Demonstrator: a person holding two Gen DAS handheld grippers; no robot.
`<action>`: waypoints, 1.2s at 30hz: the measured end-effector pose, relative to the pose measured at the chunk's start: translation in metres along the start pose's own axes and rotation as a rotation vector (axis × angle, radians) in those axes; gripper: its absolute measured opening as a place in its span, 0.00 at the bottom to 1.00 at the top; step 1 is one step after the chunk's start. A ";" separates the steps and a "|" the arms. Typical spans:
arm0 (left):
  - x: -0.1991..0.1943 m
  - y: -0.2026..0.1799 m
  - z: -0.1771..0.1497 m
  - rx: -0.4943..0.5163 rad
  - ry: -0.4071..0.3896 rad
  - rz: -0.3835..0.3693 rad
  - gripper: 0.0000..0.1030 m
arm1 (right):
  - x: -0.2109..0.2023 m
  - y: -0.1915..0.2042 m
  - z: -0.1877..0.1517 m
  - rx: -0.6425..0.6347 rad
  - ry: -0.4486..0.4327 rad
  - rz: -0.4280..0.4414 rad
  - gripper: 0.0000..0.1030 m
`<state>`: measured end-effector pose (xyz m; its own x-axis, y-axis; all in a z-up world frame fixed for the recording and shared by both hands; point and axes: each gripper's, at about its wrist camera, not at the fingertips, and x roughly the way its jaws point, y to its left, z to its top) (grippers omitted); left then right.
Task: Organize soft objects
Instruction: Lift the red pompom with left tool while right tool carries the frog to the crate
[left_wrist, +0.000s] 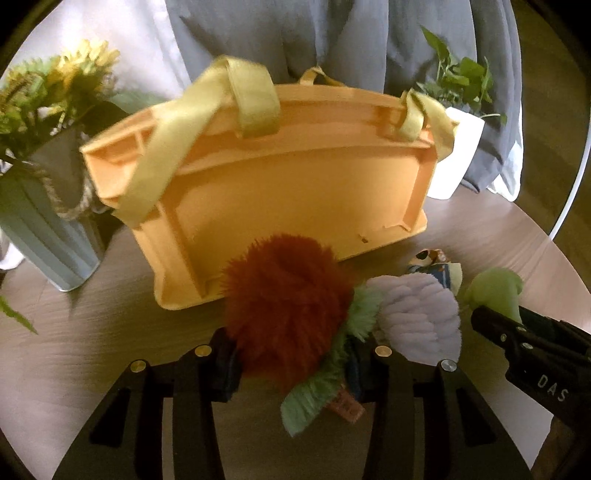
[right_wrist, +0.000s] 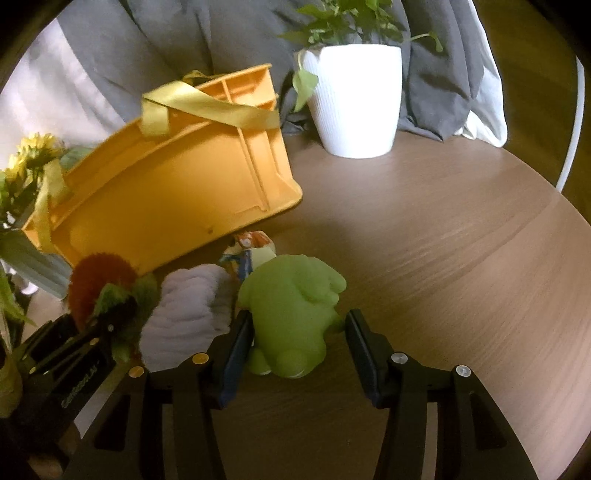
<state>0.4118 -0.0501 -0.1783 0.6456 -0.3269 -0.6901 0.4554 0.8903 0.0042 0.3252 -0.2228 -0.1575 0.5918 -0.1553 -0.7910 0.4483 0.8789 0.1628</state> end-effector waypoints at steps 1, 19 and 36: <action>-0.003 -0.001 0.000 -0.002 -0.004 0.001 0.42 | -0.002 0.000 -0.001 -0.002 -0.005 0.003 0.51; -0.088 -0.011 0.001 -0.073 -0.115 0.066 0.42 | -0.060 -0.003 0.012 -0.079 -0.096 0.107 0.51; -0.152 -0.016 0.033 -0.137 -0.265 0.150 0.42 | -0.111 0.009 0.053 -0.157 -0.233 0.242 0.51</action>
<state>0.3269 -0.0252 -0.0500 0.8441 -0.2443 -0.4773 0.2685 0.9631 -0.0181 0.2986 -0.2213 -0.0370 0.8131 -0.0171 -0.5819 0.1794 0.9583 0.2224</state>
